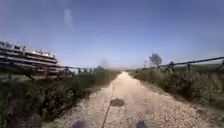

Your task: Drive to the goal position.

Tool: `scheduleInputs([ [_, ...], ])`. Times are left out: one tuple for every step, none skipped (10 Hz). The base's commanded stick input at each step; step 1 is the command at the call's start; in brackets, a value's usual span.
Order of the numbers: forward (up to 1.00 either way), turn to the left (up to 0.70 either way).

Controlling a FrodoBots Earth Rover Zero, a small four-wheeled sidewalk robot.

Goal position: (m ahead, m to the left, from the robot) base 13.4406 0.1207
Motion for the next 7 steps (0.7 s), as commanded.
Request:
scheduleInputs([
  [0.70, 0.00],
  [0.70, 0.00],
  [0.70, 0.00],
  [0.70, 0.00],
  [0.70, 0.00],
  [0.70, 0.00],
  [0.70, 0.00],
])
